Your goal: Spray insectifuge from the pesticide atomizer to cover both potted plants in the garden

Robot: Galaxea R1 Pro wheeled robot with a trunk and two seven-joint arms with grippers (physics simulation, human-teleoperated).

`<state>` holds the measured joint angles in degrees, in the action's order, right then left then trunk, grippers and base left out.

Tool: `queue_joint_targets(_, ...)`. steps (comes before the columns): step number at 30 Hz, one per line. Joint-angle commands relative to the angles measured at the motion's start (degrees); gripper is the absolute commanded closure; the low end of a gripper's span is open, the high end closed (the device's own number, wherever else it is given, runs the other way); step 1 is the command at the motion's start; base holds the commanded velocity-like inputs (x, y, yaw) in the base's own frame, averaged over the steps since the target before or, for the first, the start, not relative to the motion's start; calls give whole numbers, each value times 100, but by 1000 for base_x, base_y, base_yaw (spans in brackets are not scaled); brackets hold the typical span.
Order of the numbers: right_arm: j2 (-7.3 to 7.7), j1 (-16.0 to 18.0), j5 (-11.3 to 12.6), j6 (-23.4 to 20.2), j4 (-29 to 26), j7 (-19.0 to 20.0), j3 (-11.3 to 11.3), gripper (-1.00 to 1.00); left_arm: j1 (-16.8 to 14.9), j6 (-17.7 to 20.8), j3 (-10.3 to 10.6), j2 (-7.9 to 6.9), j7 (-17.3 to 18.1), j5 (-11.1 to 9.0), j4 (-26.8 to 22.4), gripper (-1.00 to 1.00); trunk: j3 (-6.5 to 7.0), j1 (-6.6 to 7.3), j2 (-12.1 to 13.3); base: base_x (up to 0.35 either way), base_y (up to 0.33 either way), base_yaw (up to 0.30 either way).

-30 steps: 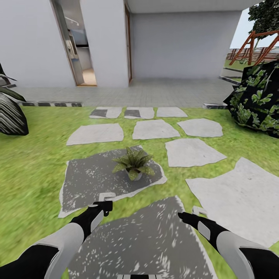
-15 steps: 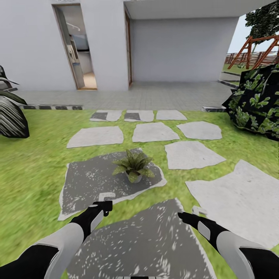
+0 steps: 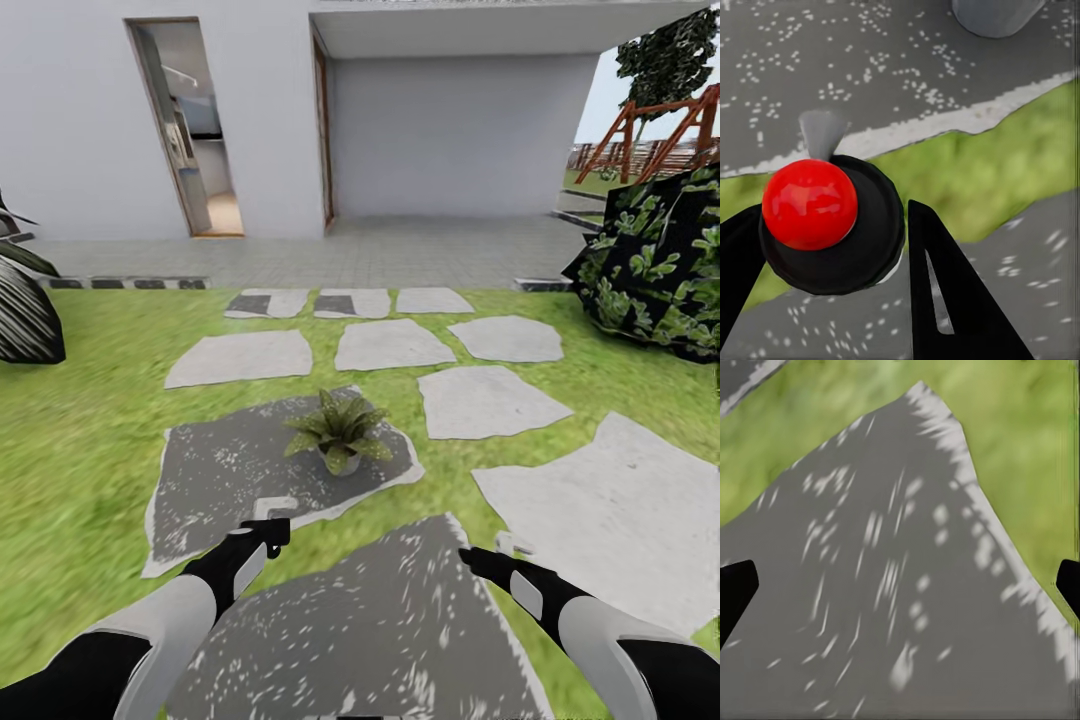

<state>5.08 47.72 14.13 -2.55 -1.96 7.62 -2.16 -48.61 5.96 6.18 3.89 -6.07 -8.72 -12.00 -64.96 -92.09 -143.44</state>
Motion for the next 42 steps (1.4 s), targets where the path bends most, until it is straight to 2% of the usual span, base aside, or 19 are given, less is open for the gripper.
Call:
queue_joint_targets(1,1,1,28,-27,-6,20,-21,-100,0,32,50,-2,-35,-59,-13,100,2,1,-2,0,0,-161)
queue_joint_targets(42,1,1,28,-27,-6,12,-21,-100,0,37,50,4,-35,-59,-4,100,238,1,-2,0,0,-248)
